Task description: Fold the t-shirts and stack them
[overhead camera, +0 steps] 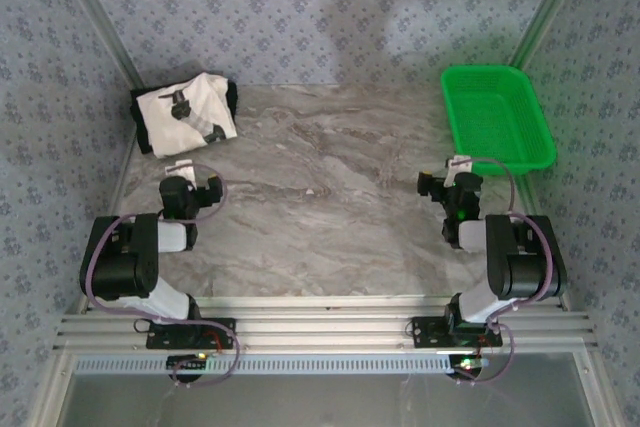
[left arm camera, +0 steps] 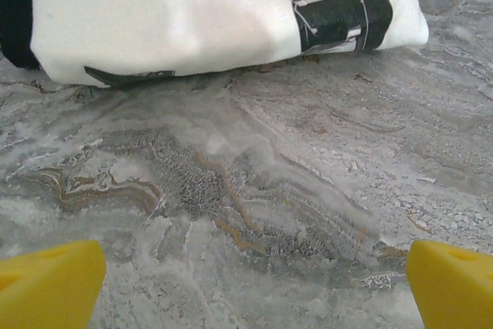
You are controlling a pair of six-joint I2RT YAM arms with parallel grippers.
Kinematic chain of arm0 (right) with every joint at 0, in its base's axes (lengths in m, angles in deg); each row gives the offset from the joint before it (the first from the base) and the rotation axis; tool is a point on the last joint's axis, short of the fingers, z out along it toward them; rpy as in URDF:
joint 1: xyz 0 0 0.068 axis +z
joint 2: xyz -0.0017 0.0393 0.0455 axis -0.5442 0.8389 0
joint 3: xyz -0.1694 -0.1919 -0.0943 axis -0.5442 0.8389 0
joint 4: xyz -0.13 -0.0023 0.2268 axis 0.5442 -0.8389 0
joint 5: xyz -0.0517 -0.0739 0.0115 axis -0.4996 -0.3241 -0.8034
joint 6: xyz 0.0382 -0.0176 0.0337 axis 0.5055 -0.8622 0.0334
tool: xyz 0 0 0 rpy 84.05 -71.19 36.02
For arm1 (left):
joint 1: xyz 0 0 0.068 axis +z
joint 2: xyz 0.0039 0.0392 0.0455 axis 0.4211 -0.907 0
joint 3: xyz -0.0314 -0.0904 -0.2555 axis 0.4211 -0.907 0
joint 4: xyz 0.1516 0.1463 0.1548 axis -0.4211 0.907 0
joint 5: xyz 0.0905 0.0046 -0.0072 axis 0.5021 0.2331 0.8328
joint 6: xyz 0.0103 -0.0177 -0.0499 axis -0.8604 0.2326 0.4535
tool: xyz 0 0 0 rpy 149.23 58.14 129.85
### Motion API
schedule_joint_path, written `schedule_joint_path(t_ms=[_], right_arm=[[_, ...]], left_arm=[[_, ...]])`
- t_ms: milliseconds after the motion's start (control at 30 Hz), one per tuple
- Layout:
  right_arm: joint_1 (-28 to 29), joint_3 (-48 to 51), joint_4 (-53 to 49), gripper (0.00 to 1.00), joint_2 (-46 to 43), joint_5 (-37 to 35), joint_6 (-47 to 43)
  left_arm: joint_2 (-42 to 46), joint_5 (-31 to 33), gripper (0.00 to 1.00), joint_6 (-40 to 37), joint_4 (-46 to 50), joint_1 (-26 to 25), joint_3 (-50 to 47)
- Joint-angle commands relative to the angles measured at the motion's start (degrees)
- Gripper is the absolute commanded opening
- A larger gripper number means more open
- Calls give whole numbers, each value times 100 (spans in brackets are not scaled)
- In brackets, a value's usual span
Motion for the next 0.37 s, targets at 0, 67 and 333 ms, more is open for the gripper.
schedule_joint_path(t_ms=[0,67,333], right_arm=[[11,-78,-207,100,-79,17,-196],[5,-79,-218,100,-58,70,-209],[-84,10,-12,100,-23,294,-194]], left_arm=[[65,5,99,-138,-104,-77,126],[60,20,100,-145,-123,-83,127],[68,36,100,-158,-85,-102,132]])
